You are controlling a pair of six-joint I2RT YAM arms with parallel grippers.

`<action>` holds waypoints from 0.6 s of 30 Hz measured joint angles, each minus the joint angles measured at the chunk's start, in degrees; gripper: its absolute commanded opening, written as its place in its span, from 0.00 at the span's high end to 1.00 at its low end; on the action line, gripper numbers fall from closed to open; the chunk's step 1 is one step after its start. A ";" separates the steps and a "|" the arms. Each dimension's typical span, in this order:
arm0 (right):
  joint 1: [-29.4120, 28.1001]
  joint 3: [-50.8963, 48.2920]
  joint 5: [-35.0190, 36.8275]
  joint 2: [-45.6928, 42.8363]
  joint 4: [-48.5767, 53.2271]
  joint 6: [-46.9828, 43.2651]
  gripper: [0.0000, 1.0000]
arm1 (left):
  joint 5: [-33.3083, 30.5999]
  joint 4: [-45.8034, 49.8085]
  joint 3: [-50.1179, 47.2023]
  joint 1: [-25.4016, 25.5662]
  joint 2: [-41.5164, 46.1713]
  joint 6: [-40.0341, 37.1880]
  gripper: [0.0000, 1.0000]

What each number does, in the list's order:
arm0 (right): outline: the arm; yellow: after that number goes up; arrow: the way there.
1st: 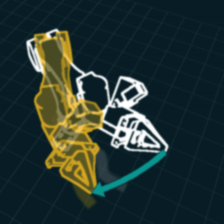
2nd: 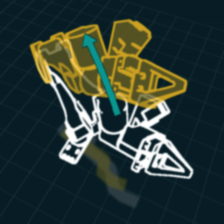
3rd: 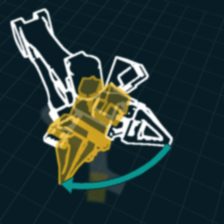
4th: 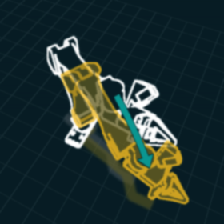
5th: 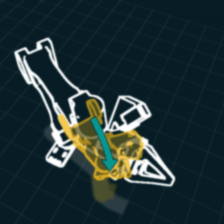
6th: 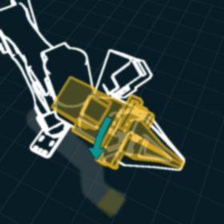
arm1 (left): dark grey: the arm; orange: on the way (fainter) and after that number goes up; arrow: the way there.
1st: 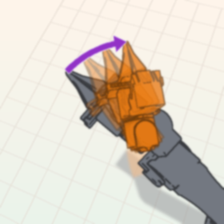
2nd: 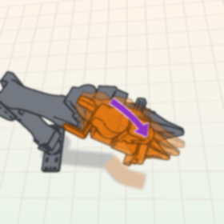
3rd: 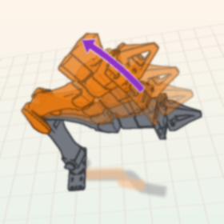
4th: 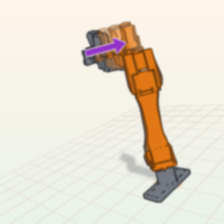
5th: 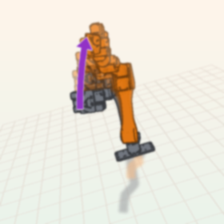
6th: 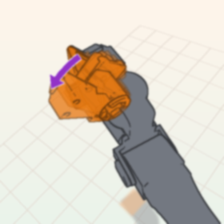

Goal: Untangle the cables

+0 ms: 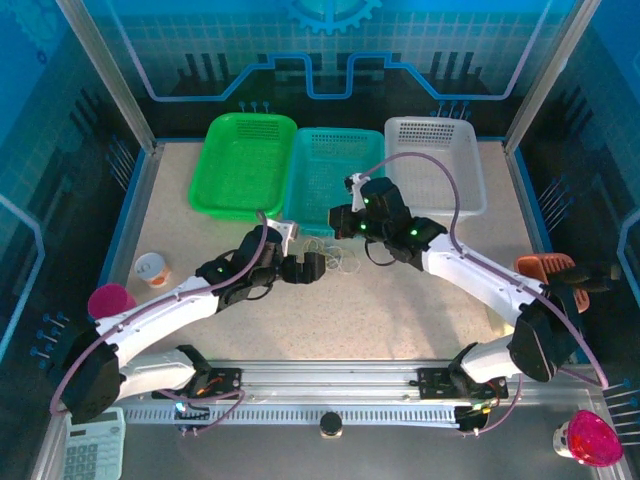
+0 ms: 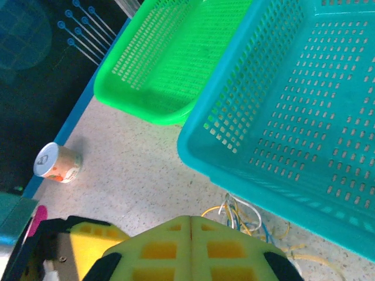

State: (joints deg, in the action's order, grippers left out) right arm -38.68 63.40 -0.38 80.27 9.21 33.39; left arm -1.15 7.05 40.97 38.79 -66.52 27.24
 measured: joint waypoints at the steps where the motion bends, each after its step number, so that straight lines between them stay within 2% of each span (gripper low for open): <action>1: -0.02 0.04 -0.28 -0.31 0.24 0.02 1.00 | 0.09 -0.20 0.00 -0.02 0.00 -0.50 0.01; 18: -2.14 4.46 -3.85 -8.39 4.28 0.52 1.00 | -1.57 -6.60 2.93 -0.02 -7.39 -5.25 0.01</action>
State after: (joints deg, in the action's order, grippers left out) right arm -40.82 67.85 -4.23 71.88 13.50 33.91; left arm -2.72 0.45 43.90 38.76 -73.91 22.00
